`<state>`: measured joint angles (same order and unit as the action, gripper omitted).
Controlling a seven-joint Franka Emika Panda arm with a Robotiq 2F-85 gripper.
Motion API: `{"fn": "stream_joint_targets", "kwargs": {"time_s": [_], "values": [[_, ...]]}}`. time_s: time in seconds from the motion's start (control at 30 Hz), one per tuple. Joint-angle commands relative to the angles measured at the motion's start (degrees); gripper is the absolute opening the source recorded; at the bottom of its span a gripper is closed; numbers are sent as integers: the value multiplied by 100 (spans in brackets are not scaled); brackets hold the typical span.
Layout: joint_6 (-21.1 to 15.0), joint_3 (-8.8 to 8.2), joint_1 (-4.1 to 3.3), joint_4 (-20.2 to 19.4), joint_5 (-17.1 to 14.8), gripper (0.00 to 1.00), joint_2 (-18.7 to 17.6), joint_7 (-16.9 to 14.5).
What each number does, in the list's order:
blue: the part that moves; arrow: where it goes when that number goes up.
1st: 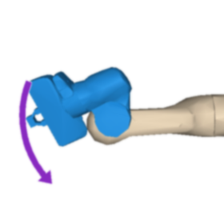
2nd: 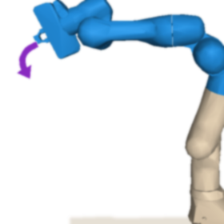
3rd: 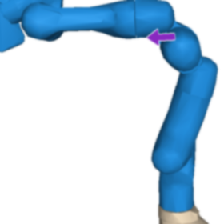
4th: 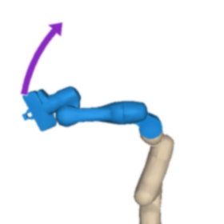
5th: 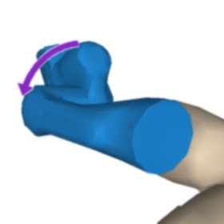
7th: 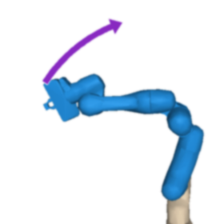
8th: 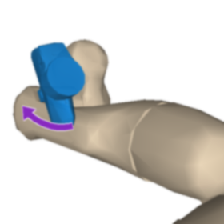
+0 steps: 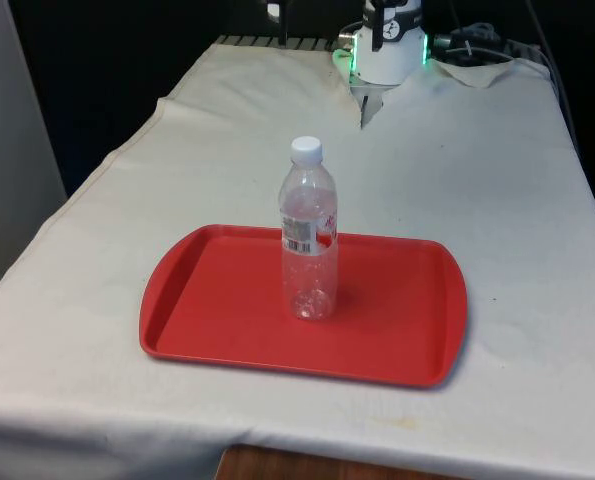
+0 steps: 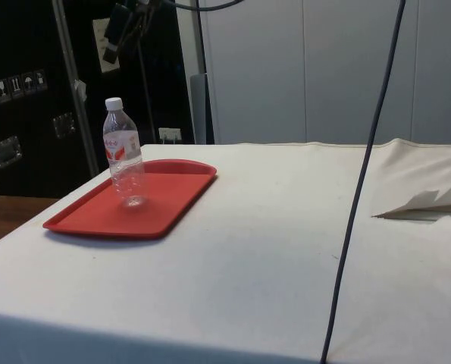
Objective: Place the bottle upright on the tray.
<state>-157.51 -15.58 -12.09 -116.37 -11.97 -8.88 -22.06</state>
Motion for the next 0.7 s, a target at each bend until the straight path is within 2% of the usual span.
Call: {"fn": "stream_joint_targets", "kwargs": {"time_s": [0.0, 0.23, 0.27, 0.33, 0.53, 0.57, 0.67], "values": [[-6, 0, 6, -6, -6, 100, 6, 0], [183, -40, 23, 80, 46, 100, -40, 23], [80, -17, 17, 23, 0, 100, -6, -6], [355, -69, 29, 160, 74, 100, -80, 11], [716, -138, 29, 355, 126, 100, -178, -11], [596, -97, 29, 298, 23, 100, -138, -63], [877, -166, 29, 430, 166, 100, -212, -11]]}}
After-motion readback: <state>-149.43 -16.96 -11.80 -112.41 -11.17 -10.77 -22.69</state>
